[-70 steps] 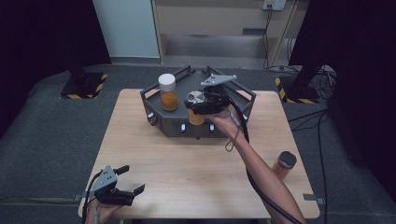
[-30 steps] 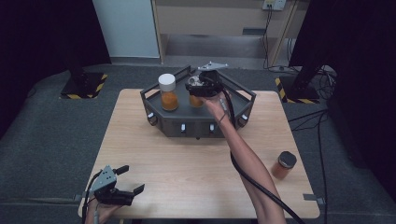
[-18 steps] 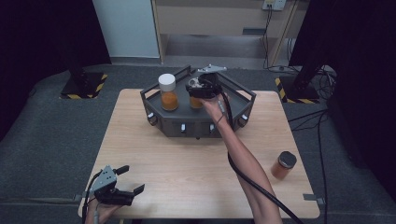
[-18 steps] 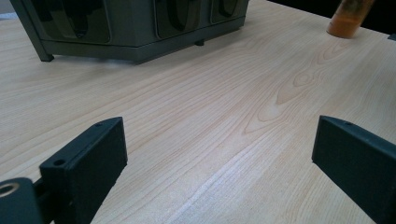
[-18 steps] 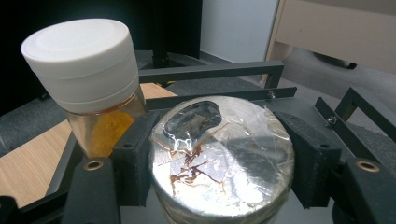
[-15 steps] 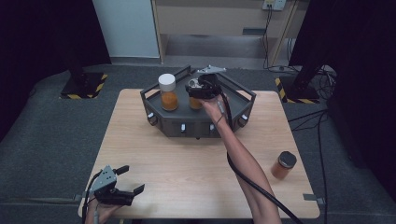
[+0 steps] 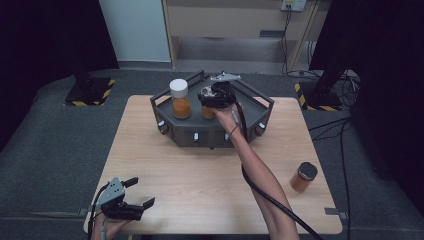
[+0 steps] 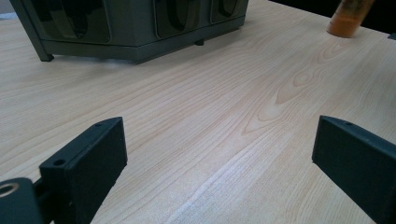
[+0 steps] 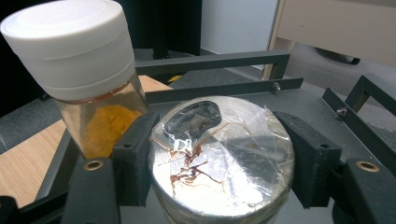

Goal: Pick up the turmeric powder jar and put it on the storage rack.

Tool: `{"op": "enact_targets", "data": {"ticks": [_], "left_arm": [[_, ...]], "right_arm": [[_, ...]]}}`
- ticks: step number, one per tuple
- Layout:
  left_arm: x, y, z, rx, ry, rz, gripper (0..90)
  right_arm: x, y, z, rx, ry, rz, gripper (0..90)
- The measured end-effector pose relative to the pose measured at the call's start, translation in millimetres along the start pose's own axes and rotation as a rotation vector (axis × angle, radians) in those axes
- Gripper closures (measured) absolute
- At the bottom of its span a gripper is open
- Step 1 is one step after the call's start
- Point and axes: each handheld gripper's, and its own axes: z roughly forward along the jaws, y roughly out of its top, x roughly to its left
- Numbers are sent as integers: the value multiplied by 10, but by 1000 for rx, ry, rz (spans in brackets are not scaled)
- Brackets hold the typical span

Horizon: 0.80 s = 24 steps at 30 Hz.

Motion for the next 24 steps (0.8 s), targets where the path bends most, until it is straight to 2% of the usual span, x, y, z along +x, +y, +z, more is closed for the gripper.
{"op": "enact_targets", "data": {"ticks": [24], "left_arm": [[-3, 0, -3, 0, 2, 2, 24]], "right_arm": [[-22, -46, 22, -8, -3, 20, 329]]}}
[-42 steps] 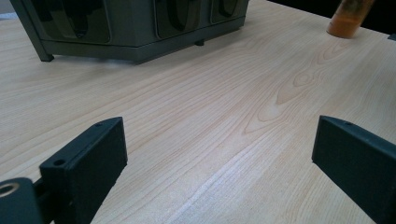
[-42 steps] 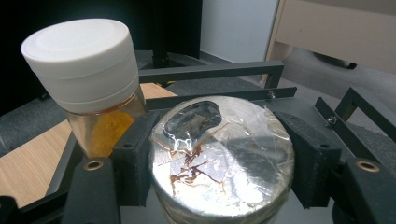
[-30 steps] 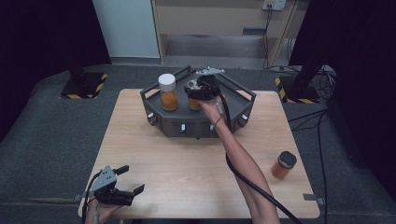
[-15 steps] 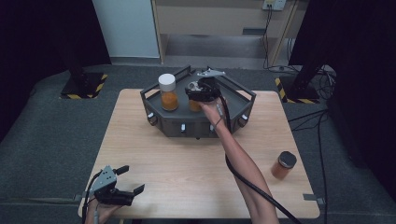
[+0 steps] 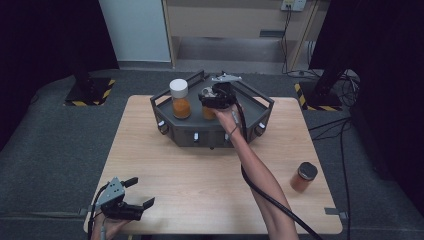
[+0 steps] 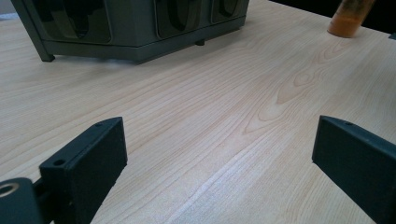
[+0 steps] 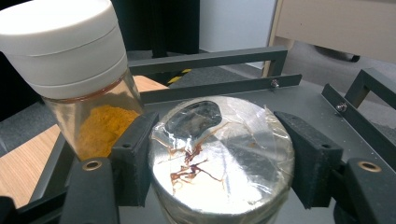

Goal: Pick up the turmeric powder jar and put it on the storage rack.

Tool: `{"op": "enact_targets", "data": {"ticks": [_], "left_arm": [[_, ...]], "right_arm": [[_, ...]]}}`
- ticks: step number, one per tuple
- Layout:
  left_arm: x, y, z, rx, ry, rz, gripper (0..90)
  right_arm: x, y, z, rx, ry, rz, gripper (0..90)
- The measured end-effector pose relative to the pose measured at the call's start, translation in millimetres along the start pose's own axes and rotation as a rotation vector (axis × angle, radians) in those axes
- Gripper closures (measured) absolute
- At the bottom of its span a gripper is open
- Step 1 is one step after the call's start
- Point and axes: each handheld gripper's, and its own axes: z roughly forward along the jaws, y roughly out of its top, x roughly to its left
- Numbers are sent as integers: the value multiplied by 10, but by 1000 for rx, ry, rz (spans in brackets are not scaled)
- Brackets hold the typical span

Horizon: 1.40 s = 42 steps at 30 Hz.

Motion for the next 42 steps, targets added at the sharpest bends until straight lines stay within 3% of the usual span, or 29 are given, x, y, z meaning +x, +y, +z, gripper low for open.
{"op": "enact_targets", "data": {"ticks": [5, 16, 23, 42], "left_arm": [[-1, 2, 2, 1, 0, 1, 23], [-6, 3, 6, 1, 0, 2, 23], [-6, 3, 7, 0, 1, 4, 23], [-2, 7, 14, -1, 0, 0, 23]], "right_arm": [[-14, 1, -83, -42, -16, 16, 261], [-121, 102, -371, -107, 11, 13, 144], [-134, 122, -523, -108, 23, -9, 137], [-164, -30, -1026, -128, 68, -76, 133]]}}
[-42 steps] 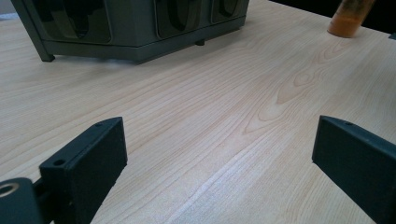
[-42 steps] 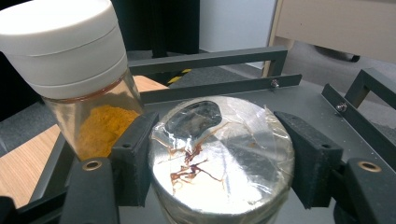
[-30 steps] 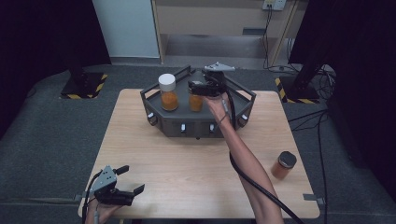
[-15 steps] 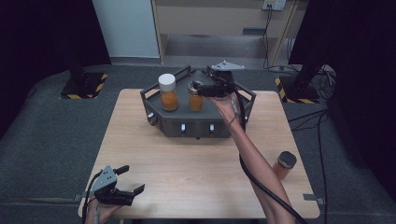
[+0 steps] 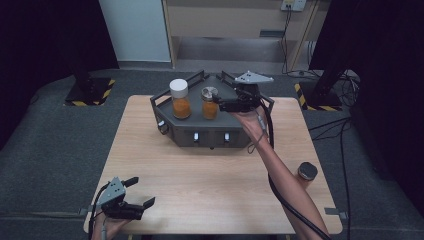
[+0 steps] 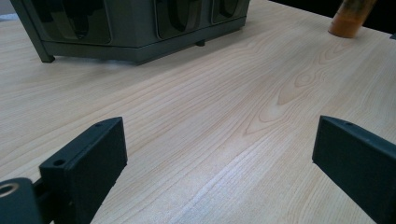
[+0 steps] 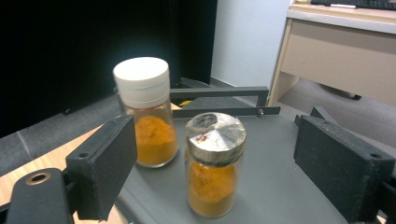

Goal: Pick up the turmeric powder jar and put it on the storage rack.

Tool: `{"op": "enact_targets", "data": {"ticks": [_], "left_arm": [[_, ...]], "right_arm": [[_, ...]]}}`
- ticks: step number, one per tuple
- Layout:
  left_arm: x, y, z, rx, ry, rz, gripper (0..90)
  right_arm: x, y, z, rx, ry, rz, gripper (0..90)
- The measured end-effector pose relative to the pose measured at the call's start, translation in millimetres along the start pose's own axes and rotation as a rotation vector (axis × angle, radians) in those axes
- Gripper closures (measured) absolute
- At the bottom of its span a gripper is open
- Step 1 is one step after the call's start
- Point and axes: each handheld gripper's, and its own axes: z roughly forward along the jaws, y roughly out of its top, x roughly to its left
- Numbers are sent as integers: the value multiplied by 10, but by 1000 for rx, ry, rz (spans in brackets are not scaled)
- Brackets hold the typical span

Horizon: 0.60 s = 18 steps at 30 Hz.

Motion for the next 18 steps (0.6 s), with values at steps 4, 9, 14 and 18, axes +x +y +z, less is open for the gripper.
{"op": "enact_targets", "data": {"ticks": [4, 9, 14, 18], "left_arm": [[-2, 2, 2, 1, 0, 1, 23], [-8, 1, -2, 1, 1, 6, 23], [-7, -1, -2, 2, 0, 6, 23], [-9, 2, -4, 3, -1, 8, 23]], "right_arm": [[7, -36, -131, -10, 16, -9, 130], [18, -120, -299, -16, 32, -23, 127], [29, -207, -440, -15, 48, -21, 122], [34, -283, -553, -25, 57, -19, 122]]}}
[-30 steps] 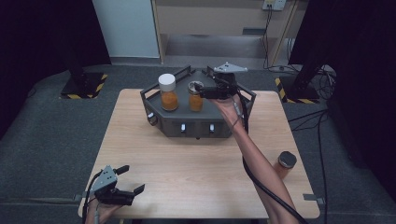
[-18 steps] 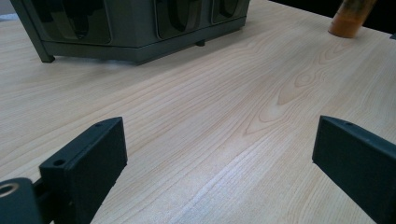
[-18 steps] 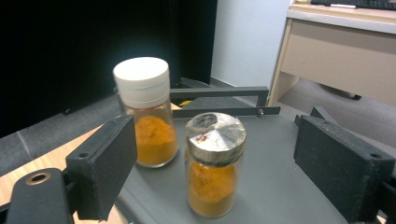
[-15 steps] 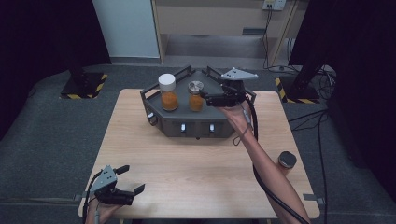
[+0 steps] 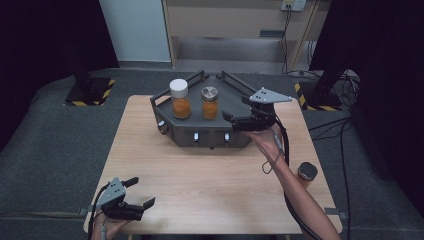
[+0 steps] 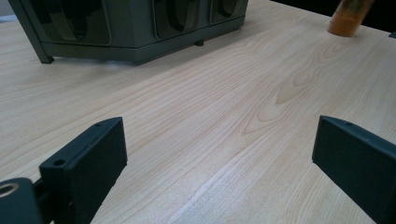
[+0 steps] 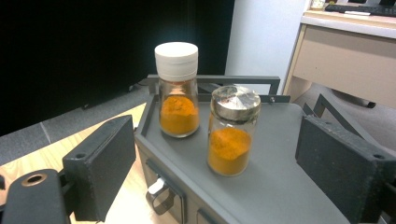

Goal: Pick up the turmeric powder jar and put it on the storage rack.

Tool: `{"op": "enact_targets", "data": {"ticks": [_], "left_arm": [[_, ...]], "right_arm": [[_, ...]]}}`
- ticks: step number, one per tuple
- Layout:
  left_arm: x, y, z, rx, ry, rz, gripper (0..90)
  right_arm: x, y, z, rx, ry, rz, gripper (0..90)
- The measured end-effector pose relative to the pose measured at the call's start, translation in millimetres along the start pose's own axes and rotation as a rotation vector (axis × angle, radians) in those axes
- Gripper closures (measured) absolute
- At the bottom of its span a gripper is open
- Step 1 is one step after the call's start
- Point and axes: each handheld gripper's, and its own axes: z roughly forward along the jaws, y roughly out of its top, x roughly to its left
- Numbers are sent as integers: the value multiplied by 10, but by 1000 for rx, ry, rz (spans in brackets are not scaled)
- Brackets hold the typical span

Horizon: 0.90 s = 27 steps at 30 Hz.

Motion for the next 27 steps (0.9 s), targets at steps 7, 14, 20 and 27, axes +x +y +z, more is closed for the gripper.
{"op": "enact_targets", "data": {"ticks": [7, 14, 20, 27], "left_arm": [[1, 1, 0, 1, 0, 2, 23], [-2, 2, 3, 1, 0, 3, 23], [-5, 4, 4, 2, 0, 4, 23], [-7, 4, 2, 2, 1, 4, 23]], "right_arm": [[28, -130, -190, -3, 24, -3, 118], [78, -261, -413, -9, 31, -16, 116], [111, -351, -594, -15, 32, -24, 116], [132, -450, -762, -15, 20, -29, 116]]}}
